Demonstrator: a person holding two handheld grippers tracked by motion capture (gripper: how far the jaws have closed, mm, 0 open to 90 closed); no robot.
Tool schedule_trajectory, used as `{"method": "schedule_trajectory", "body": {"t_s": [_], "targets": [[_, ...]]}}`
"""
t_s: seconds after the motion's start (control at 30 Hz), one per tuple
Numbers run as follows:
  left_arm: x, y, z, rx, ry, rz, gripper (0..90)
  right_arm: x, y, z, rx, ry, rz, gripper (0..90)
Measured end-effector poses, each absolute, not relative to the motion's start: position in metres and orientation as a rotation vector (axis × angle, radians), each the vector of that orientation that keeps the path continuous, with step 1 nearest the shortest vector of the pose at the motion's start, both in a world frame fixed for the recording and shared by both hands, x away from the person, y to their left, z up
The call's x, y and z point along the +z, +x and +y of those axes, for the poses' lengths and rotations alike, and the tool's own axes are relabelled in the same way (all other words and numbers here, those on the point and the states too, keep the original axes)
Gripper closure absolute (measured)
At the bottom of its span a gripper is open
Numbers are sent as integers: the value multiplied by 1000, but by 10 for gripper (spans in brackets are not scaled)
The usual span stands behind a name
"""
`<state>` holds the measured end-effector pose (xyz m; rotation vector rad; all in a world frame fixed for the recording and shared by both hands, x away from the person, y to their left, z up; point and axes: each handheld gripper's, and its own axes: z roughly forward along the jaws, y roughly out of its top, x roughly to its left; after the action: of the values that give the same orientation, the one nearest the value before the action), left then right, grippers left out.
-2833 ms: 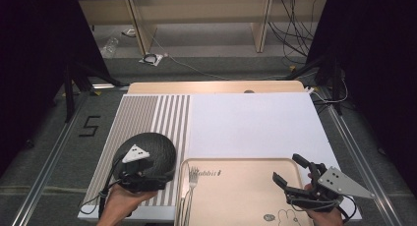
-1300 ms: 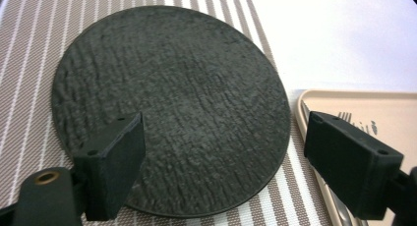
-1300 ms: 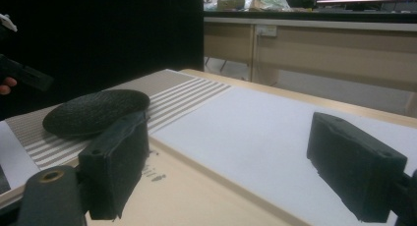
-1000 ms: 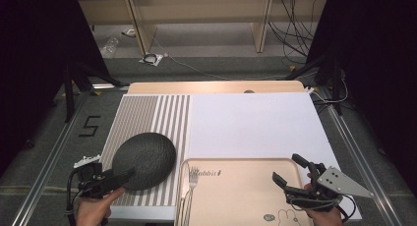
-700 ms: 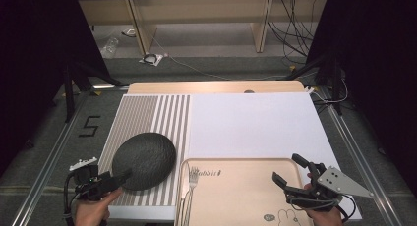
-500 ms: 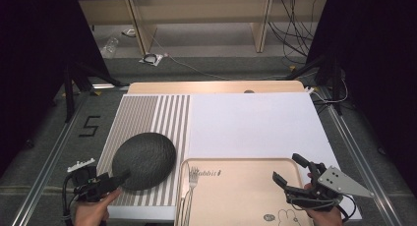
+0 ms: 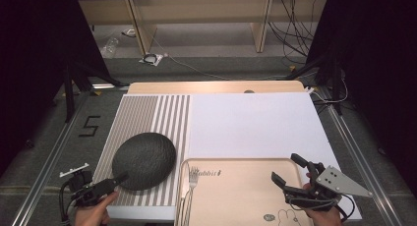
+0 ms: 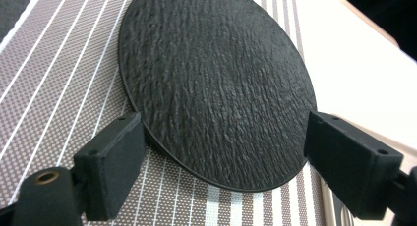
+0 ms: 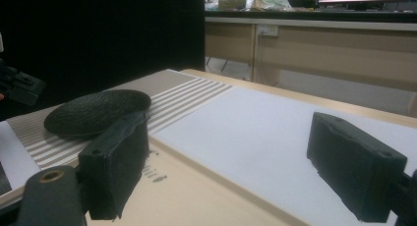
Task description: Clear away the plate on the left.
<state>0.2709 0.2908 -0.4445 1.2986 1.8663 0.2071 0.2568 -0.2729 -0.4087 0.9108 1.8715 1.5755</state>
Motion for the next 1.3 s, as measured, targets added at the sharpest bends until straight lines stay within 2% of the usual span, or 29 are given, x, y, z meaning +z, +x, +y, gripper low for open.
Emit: {"method": "schedule_trajectory", "body": {"t_s": [0.37, 0.73, 0.97, 1.3], "targets": [[-458, 263, 298, 71, 1058, 1945, 156, -409, 259, -272, 1581, 901, 1877, 169], [-470, 262, 297, -46, 939, 1979, 156, -408, 258, -272, 1582, 902, 1873, 169], [-481, 260, 300, -167, 829, 1988, 156, -409, 259, -271, 1582, 900, 1876, 169], [-488, 258, 293, -217, 684, 1988, 167, -409, 259, -270, 1582, 899, 1876, 169]]}}
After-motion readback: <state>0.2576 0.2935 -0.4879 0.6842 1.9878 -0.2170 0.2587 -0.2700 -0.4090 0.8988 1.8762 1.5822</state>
